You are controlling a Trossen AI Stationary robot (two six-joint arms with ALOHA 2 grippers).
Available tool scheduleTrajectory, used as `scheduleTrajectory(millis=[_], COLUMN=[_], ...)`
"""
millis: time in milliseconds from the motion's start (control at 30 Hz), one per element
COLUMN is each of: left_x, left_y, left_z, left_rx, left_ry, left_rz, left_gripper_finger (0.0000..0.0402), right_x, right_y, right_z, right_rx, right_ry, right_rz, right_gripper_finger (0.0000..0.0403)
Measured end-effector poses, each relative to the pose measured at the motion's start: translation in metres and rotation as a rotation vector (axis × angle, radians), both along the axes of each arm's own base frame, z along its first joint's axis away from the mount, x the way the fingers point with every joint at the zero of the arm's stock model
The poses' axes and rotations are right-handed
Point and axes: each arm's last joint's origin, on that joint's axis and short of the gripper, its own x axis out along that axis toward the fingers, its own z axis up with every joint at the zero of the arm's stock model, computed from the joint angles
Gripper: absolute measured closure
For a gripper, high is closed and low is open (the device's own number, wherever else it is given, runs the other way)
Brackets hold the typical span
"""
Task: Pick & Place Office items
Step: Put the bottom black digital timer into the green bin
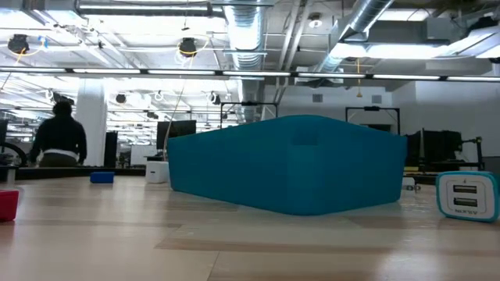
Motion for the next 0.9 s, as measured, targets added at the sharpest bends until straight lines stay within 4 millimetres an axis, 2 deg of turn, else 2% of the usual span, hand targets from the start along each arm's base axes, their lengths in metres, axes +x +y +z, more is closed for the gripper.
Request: scheduleTrajectory(millis=[167,400,567,700,900], left_x=[-0.01,-0.061,-0.094,-0.105,-0.103], left_y=[0.014,0.04,0.055,0.059,0.059], left_z=[0.01,0.02,0.023,0.025,0.011], left_rx=[0.006,-0.052,-0.133,-0.185,-0.242], left_ry=[-0.005,0.113,0.169,0.164,0.134], left_rz=[0.049,0.109,0.157,0.179,0.223], left_gripper_finger=[0.0124,0.0124,0.0124,0.0124,0.0124], right_x=[0.028,0.062,0.073,0.082,0.103], right_y=[-0.054,-0.145,-0.21,-0.258,-0.312], right_z=[0.005,0.0,-0.023,-0.043,-0.05], right_rx=[-0.059,-0.124,-0.093,-0.055,-0.114], right_ry=[-0.04,-0.054,0.044,0.088,0.165], right_rz=[-0.158,-0.338,-0.392,-0.41,-0.35], right_gripper_finger=[0.0264,0.0264,0.0264,0.0264,0.0264])
